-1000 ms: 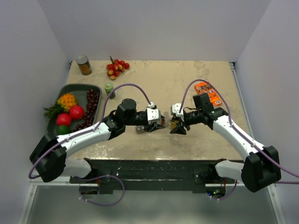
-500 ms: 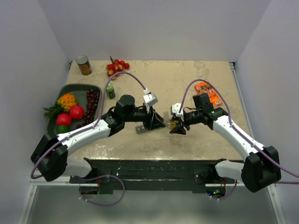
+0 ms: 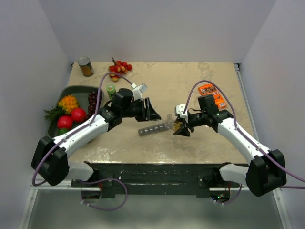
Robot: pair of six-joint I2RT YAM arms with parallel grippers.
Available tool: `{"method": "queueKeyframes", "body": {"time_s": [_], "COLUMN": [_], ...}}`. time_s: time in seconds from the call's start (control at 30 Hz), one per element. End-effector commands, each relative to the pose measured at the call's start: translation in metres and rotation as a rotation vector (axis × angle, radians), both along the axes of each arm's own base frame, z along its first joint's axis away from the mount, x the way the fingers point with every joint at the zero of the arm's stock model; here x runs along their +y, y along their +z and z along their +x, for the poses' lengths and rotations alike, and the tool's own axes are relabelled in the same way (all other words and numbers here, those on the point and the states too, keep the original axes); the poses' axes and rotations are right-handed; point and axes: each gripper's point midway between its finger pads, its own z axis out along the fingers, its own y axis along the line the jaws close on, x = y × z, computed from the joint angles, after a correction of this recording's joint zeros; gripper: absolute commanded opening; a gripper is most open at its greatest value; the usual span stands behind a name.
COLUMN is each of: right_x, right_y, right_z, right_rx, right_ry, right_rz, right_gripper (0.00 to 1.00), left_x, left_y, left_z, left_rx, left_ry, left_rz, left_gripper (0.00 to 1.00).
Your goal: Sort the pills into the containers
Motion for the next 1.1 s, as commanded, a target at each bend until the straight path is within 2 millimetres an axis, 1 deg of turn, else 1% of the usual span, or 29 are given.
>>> {"method": "queueKeyframes", "body": {"time_s": [0.0, 0.03, 0.07, 0.1, 0.13, 0.17, 0.2, 0.27, 0.3, 0.33, 0.4, 0.43, 0.57, 0.6, 0.63, 0.67, 0.7, 0.77, 0.8, 0.9, 0.97, 1.03, 1.07], "right_x": [-0.001, -0.001, -0.002, -0.003, -0.004, -0.005, -0.005, -0.008, -0.009, -0.01, -0.013, -0.013, -0.019, -0.02, -0.02, -0.022, -0.022, -0.025, -0.025, -0.027, -0.029, -0.031, -0.031], "right_y": [0.012, 0.012, 0.013, 0.013, 0.012, 0.013, 0.013, 0.013, 0.013, 0.013, 0.013, 0.013, 0.013, 0.012, 0.013, 0.012, 0.012, 0.013, 0.014, 0.015, 0.018, 0.018, 0.02], "right_z": [0.009, 0.01, 0.012, 0.014, 0.015, 0.018, 0.02, 0.025, 0.027, 0.029, 0.035, 0.036, 0.045, 0.046, 0.047, 0.048, 0.049, 0.051, 0.051, 0.052, 0.054, 0.056, 0.056], "right_rx": [-0.044, -0.042, -0.042, -0.043, -0.042, -0.038, -0.039, -0.036, -0.035, -0.037, -0.034, -0.034, -0.038, -0.037, -0.04, -0.037, -0.036, -0.034, -0.035, -0.033, -0.036, -0.035, -0.038], "right_ry": [-0.03, -0.037, -0.047, -0.059, -0.067, -0.084, -0.093, -0.122, -0.134, -0.148, -0.178, -0.186, -0.241, -0.245, -0.251, -0.263, -0.266, -0.28, -0.281, -0.291, -0.3, -0.308, -0.311], "right_rz": [0.029, 0.028, 0.031, 0.029, 0.028, 0.031, 0.031, 0.03, 0.03, 0.026, 0.028, 0.028, 0.021, 0.021, 0.021, 0.02, 0.02, 0.023, 0.026, 0.031, 0.036, 0.038, 0.039], "right_gripper": [0.0, 0.0, 0.0, 0.0, 0.0, 0.0, 0.0, 0.0, 0.0, 0.0, 0.0, 0.0, 0.0, 0.0, 0.0, 0.0, 0.0, 0.0, 0.0, 0.0, 0.0, 0.0, 0.0], "left_x": [0.051, 0.065, 0.084, 0.098, 0.119, 0.133, 0.147, 0.169, 0.176, 0.183, 0.19, 0.194, 0.204, 0.204, 0.204, 0.205, 0.205, 0.205, 0.205, 0.206, 0.204, 0.203, 0.202], "left_y": [-0.025, -0.04, -0.052, -0.068, -0.081, -0.091, -0.105, -0.117, -0.125, -0.128, -0.137, -0.141, -0.16, -0.162, -0.163, -0.163, -0.163, -0.159, -0.158, -0.152, -0.147, -0.145, -0.143], "left_z": [0.023, 0.022, 0.031, 0.03, 0.034, 0.036, 0.031, 0.034, 0.031, 0.033, 0.032, 0.032, 0.029, 0.029, 0.029, 0.029, 0.03, 0.032, 0.033, 0.035, 0.036, 0.035, 0.035], "left_rx": [-0.09, -0.095, -0.109, -0.1, -0.118, -0.11, -0.085, -0.08, -0.073, -0.081, -0.072, -0.066, -0.018, -0.013, -0.007, -0.001, -0.001, -0.002, -0.004, -0.009, -0.014, -0.008, -0.011], "left_ry": [0.159, 0.163, 0.23, 0.255, 0.296, 0.325, 0.342, 0.388, 0.398, 0.415, 0.426, 0.432, 0.429, 0.429, 0.43, 0.435, 0.437, 0.444, 0.444, 0.45, 0.449, 0.445, 0.442], "left_rz": [0.269, 0.346, 0.431, 0.503, 0.602, 0.657, 0.716, 0.792, 0.824, 0.851, 0.883, 0.9, 0.936, 0.934, 0.929, 0.925, 0.918, 0.908, 0.905, 0.9, 0.89, 0.876, 0.871], "left_gripper": [0.0, 0.0, 0.0, 0.0, 0.0, 0.0, 0.0, 0.0, 0.0, 0.0, 0.0, 0.02, 0.15, 0.21, 0.24, 0.29, 0.37, 0.43, 0.47, 0.56, 0.59, 0.65, 0.65]}}
